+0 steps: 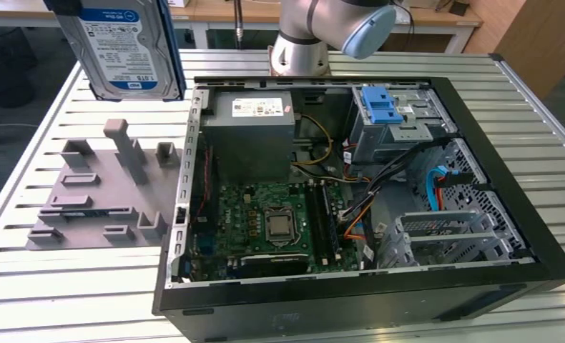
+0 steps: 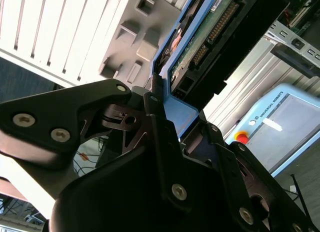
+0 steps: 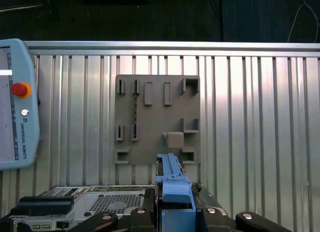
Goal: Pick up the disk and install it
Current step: 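Pick up the disk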
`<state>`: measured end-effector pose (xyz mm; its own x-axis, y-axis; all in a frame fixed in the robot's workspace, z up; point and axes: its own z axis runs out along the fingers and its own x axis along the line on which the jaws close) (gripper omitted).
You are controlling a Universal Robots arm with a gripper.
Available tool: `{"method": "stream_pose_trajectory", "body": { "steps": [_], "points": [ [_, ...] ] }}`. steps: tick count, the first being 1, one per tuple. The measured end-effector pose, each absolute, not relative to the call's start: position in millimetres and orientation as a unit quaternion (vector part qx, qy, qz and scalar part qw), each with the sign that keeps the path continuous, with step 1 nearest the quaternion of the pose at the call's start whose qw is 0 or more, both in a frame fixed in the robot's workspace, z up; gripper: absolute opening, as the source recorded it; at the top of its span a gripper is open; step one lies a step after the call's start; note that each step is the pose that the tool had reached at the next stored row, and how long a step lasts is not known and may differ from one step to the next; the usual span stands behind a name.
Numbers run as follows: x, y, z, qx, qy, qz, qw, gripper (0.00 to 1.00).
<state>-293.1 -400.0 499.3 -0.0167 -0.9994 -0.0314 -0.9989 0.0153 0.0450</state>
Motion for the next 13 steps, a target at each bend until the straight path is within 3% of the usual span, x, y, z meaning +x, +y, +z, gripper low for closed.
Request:
{"method": "stream_pose_trajectory", "body": {
  "steps": [13],
  "points": [
    [-276.2, -403.4, 499.3, 0.701, -0.712, -0.027, 0.005, 0.37]
  ]
}}
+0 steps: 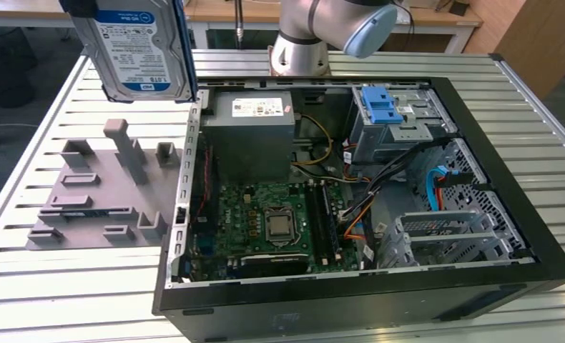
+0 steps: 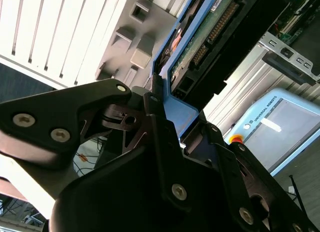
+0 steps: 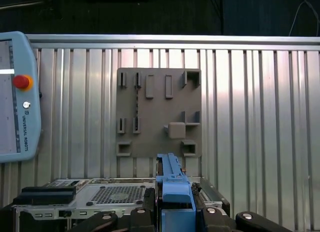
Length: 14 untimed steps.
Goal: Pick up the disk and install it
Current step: 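Pick up the disk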
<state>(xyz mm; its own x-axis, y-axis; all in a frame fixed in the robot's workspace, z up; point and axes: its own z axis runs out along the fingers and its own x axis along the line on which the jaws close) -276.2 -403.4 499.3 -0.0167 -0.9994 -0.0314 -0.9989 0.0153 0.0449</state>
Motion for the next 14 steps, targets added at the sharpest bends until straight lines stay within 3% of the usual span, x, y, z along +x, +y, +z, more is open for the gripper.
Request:
{"method": "stream_pose_trajectory", "body": {
  "steps": [14],
  "points": [
    [-263.0, -405.2, 499.2, 0.701, -0.712, -0.027, 0.005, 0.37]
  ]
}}
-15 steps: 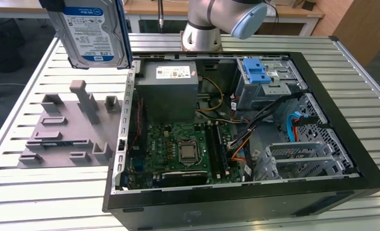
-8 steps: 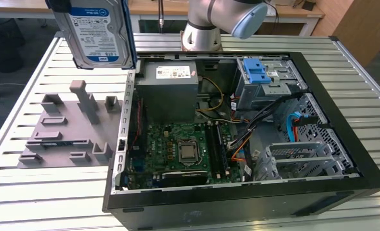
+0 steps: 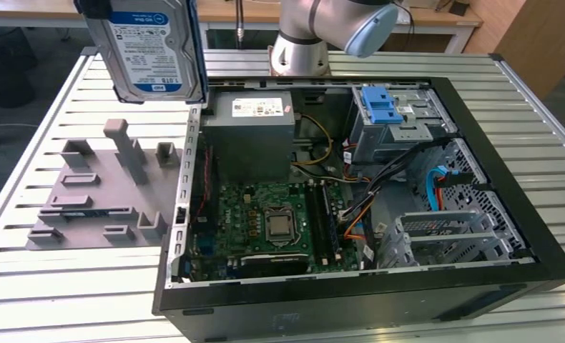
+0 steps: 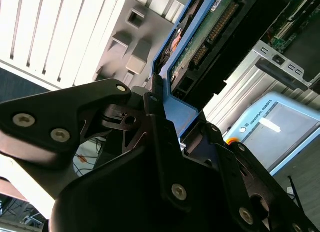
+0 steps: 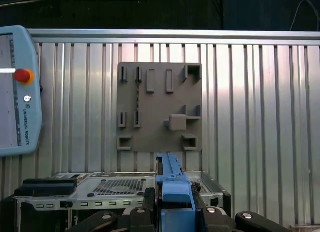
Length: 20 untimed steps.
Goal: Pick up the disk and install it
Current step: 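Pick up the disk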
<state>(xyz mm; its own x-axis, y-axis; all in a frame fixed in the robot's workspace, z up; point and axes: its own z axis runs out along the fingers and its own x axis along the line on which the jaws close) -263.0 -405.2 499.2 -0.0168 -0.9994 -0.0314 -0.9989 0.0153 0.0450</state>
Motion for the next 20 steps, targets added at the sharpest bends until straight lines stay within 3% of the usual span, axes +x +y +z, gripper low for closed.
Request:
{"method": "stream_pose_trajectory", "body": {
  "steps": [20],
  "points": [
    [-241.1, -416.5, 499.2, 0.701, -0.713, -0.027, 0.005, 0.37]
  ]
}}
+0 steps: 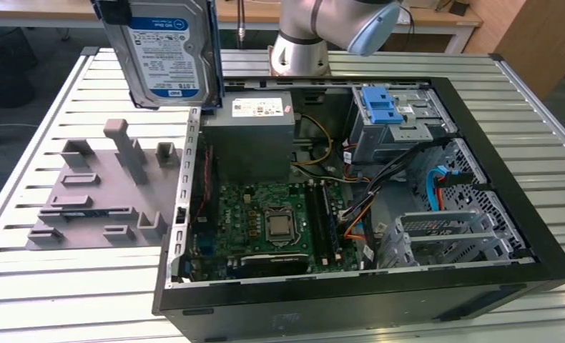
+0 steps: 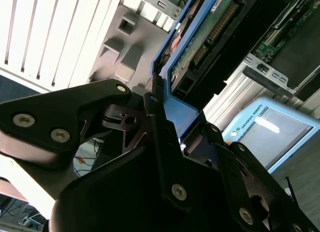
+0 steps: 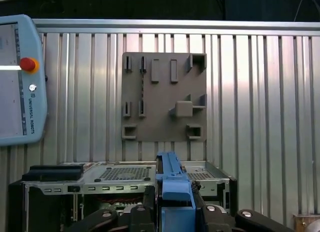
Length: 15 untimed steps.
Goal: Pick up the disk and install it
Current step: 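Pick up the disk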
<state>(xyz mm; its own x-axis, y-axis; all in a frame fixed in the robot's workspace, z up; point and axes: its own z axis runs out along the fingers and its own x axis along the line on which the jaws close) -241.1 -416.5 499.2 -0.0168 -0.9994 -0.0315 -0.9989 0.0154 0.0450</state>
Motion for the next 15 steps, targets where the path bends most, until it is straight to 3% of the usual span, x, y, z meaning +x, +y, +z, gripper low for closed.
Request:
{"method": "stream_pose_trajectory", "body": {
  "steps": [15],
  "points": [
    [-210.4, -425.8, 499.3, 0.701, -0.713, -0.027, 0.005, 0.37]
  ]
}}
